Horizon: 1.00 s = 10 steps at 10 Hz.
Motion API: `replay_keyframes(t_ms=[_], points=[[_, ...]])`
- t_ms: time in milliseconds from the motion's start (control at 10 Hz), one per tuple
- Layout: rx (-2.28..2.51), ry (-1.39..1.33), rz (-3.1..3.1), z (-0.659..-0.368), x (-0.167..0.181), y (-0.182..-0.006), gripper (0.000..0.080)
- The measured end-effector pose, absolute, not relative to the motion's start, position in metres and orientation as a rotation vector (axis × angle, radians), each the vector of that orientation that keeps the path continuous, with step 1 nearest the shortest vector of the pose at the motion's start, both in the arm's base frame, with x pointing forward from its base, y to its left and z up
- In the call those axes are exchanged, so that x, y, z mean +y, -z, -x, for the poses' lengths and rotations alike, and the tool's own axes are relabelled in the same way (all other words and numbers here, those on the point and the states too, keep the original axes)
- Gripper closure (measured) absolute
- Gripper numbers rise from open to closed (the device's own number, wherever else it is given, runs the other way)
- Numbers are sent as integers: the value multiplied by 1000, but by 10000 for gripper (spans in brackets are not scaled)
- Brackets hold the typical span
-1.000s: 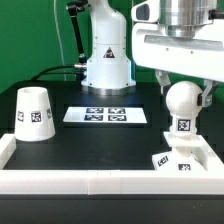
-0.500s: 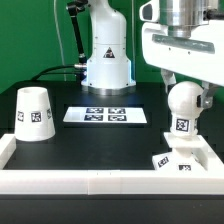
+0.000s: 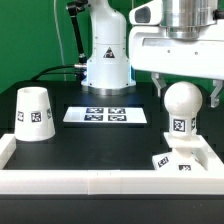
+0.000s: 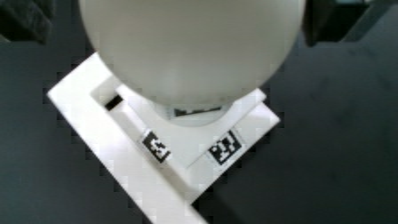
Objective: Assemble lamp
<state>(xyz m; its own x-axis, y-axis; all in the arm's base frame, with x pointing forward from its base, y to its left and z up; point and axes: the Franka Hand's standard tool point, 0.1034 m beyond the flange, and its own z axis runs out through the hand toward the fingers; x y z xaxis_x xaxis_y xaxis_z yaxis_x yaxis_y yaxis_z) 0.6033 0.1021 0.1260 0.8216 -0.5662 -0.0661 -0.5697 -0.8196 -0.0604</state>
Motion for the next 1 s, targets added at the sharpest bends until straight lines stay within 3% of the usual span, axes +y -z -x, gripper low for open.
replay_keyframes(t_ms=[1000], points=[[-474,61,3046,-606,102,-124,101]])
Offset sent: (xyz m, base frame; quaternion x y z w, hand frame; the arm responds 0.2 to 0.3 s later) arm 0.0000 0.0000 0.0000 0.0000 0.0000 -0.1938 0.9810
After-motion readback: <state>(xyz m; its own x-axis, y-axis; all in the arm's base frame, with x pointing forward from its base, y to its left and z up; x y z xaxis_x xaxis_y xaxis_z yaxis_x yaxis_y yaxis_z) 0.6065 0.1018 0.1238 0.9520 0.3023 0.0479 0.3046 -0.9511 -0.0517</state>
